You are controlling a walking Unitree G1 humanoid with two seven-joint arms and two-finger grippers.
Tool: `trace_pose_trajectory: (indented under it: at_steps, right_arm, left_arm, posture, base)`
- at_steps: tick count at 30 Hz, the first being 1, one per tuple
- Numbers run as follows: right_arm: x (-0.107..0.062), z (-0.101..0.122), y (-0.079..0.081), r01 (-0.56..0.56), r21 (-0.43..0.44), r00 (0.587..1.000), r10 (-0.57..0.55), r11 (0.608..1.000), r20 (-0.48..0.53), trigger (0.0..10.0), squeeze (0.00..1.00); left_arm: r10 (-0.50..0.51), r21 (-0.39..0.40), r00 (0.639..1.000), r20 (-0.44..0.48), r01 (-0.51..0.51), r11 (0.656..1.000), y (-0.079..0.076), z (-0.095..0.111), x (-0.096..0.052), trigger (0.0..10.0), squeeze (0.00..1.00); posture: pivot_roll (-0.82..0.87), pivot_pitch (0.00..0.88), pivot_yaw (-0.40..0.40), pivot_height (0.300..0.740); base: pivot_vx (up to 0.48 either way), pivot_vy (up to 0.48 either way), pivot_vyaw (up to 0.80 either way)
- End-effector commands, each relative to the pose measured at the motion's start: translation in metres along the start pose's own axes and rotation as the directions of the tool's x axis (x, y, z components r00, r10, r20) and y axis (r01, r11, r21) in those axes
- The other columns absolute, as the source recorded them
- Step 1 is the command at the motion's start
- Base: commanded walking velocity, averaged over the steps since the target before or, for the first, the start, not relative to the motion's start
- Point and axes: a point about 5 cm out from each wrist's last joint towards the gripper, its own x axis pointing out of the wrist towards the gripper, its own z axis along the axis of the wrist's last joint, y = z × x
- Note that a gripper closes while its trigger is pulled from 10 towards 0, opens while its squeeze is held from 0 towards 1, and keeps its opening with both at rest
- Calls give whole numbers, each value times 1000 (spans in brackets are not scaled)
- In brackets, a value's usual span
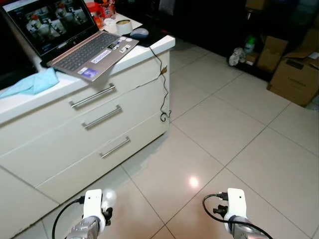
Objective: Kitchen organization
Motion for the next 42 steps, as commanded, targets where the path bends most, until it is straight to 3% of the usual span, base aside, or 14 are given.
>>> trace_pose_trajectory:
  at_steps: [1, 42]
  right_arm:
    - [1, 1, 4, -2, -3, 1000, 2, 1000, 9, 10000, 0]
    - [-1, -6, 7, -25, -34, 1000, 24, 999, -8, 10000, 0]
  left_arm:
    - [26, -4, 1000, -12, -26, 1000, 8, -4, -1, 10000, 0]
    - [25, 28, 1000, -6, -25, 999, 7, -5, -2, 10000, 0]
  posture:
    - [120, 33, 64, 740]
    - [104, 13, 75, 740]
  base:
    - [0, 0, 800]
    - [0, 0, 800]
